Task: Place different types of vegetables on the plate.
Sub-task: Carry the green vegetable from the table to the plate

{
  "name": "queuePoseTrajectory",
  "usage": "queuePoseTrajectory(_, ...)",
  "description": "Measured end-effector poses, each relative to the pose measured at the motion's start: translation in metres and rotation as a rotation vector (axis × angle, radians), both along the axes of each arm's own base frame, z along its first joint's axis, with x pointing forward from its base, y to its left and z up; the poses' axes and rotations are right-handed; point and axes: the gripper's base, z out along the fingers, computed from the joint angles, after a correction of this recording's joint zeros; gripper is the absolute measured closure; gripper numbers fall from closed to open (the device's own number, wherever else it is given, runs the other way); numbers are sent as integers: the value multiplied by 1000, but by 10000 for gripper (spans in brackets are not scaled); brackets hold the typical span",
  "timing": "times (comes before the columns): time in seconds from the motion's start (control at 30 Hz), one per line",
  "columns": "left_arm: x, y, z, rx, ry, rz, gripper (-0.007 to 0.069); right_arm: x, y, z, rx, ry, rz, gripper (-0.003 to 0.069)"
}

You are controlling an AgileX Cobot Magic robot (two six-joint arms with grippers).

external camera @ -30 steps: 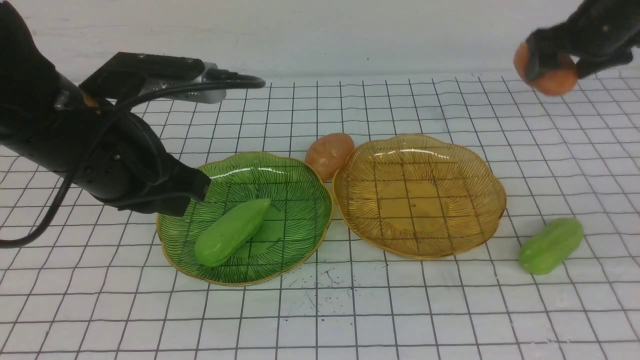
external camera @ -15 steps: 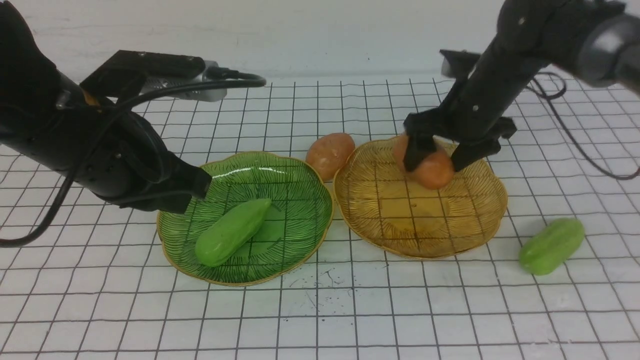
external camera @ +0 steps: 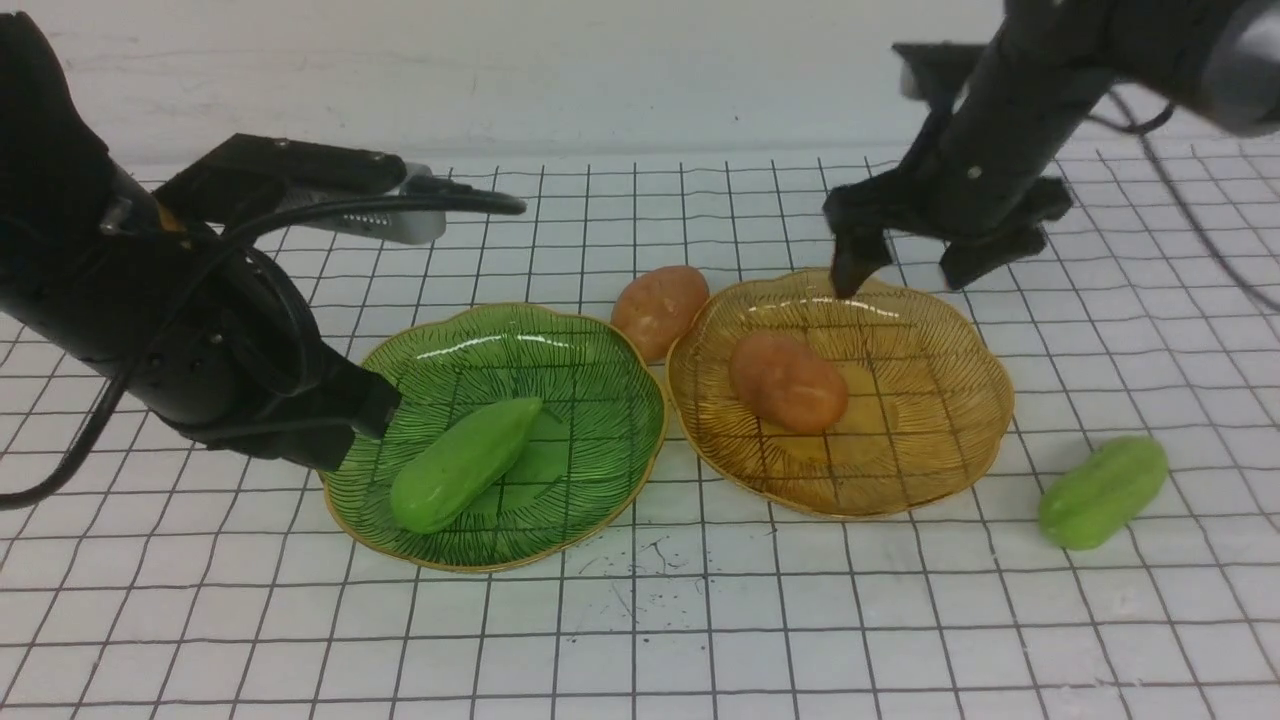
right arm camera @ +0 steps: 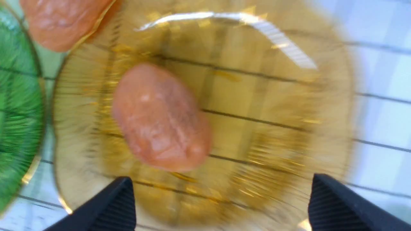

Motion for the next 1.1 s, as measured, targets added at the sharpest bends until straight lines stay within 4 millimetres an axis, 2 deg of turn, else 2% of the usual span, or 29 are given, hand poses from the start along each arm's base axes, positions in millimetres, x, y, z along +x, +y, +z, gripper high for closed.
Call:
queuePoseTrajectory(0.07,-1,1,-1,8,15,-3,632,-16,-28,11,-42,-8,-61,-10)
queuePoseTrajectory(0.17,-2,1,-1,11,24,-4,632,-37,-71,10,-64,36,-188,7)
queuePoseTrajectory(0.2,-2,1,-1,11,24,-4,632,-44,-88,0,-66,77,-243,11)
queuePoseTrajectory(0.3,-2,1,-1,11,24,-4,632,-56,-120,-27,-38,189,-365,18)
queuePoseTrajectory(0.4,-2,1,-1,10,21,-4,632,-61,-133,-55,36,297,-439,20)
queuePoseTrajectory(0.43,-2,1,-1,9,20,-4,632,-61,-134,-56,35,302,-442,20)
queuePoseTrajectory(0.5,-1,1,0,7,11,-3,632,-58,-134,-72,73,354,-461,21)
queuePoseTrajectory(0.6,-1,0,0,6,6,-3,632,-54,-133,-80,87,365,-471,21)
queuePoseTrajectory(0.97,0,1,0,7,4,-4,632,-34,-133,-131,158,428,-667,27)
queuePoseTrajectory(1.07,0,1,0,7,4,-4,632,-32,-132,-140,167,448,-679,38)
queuePoseTrajectory(1.1,0,1,0,7,4,-4,632,-31,-132,-149,169,474,-680,71)
